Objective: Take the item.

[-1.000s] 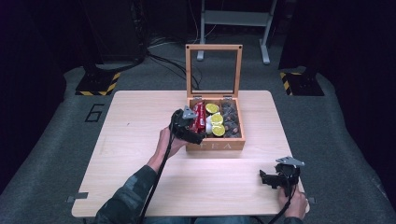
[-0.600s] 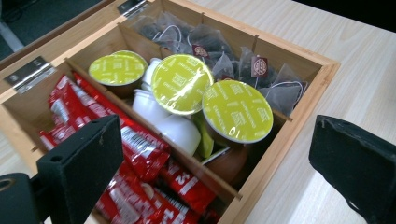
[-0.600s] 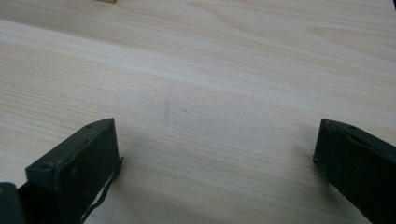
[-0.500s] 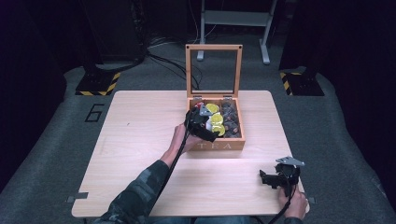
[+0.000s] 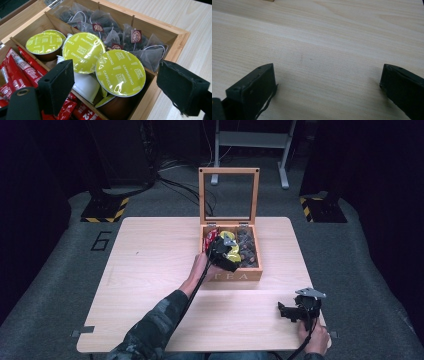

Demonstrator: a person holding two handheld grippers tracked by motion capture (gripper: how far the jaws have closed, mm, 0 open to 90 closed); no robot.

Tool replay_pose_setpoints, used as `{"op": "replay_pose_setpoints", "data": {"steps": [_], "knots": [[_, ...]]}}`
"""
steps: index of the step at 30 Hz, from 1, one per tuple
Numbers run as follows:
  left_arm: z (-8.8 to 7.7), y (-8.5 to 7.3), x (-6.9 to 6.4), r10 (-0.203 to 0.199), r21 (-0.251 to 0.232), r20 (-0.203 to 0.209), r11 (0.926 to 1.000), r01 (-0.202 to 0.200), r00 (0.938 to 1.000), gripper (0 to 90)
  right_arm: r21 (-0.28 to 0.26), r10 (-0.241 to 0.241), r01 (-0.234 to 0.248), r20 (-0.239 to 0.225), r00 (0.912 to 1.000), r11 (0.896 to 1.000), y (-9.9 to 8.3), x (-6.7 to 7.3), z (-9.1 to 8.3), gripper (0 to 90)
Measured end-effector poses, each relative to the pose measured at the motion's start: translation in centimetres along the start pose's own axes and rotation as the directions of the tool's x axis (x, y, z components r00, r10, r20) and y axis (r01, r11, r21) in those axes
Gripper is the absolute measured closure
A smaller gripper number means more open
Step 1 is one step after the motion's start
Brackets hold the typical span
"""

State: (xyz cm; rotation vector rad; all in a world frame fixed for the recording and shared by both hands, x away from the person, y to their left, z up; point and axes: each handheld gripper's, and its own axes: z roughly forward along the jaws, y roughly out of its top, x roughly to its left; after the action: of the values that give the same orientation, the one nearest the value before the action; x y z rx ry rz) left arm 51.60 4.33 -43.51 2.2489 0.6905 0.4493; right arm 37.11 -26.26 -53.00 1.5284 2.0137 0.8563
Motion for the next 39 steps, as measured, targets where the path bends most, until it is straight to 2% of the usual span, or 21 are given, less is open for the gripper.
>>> {"op": "replay_pose_setpoints", "data": {"steps": [4, 12, 18, 23, 27, 39], "knots": [[0.4, 0.1, -0.3, 0.018, 0.01, -0.005, 0.9998, -0.018, 0.9998, 18.8, -0.001, -0.003, 0.003, 0.0, 1.0, 1.0, 0.0, 0.0, 0.0, 0.0], [0.9, 0.4, -0.2, 0.025, 0.022, -0.015, 0.9995, -0.025, 0.9996, 25.6, -0.001, -0.003, 0.003, 0.0, 1.0, 1.0, 0.0, 0.0, 0.0, 0.0], [1.1, 0.6, -0.5, 0.041, 0.025, -0.007, 0.9989, -0.041, 0.9991, 28.8, -0.001, -0.003, 0.003, 0.0, 1.0, 1.0, 0.0, 0.0, 0.0, 0.0], [1.4, 0.5, -0.6, 0.059, 0.052, 0.008, 0.9969, -0.059, 0.9982, 34.0, -0.001, -0.002, 0.002, 0.0, 1.0, 1.0, 0.0, 0.0, 0.0, 0.0], [1.5, 0.4, -0.5, 0.054, 0.05, 0.016, 0.9972, -0.055, 0.9984, 37.0, -0.001, -0.003, 0.003, 0.0, 1.0, 1.0, 0.0, 0.0, 0.0, 0.0], [1.3, 0.3, -0.5, 0.056, 0.034, 0.021, 0.9978, -0.057, 0.9982, 38.3, -0.001, -0.003, 0.003, 0.0, 1.0, 1.0, 0.0, 0.0, 0.0, 0.0]]}}
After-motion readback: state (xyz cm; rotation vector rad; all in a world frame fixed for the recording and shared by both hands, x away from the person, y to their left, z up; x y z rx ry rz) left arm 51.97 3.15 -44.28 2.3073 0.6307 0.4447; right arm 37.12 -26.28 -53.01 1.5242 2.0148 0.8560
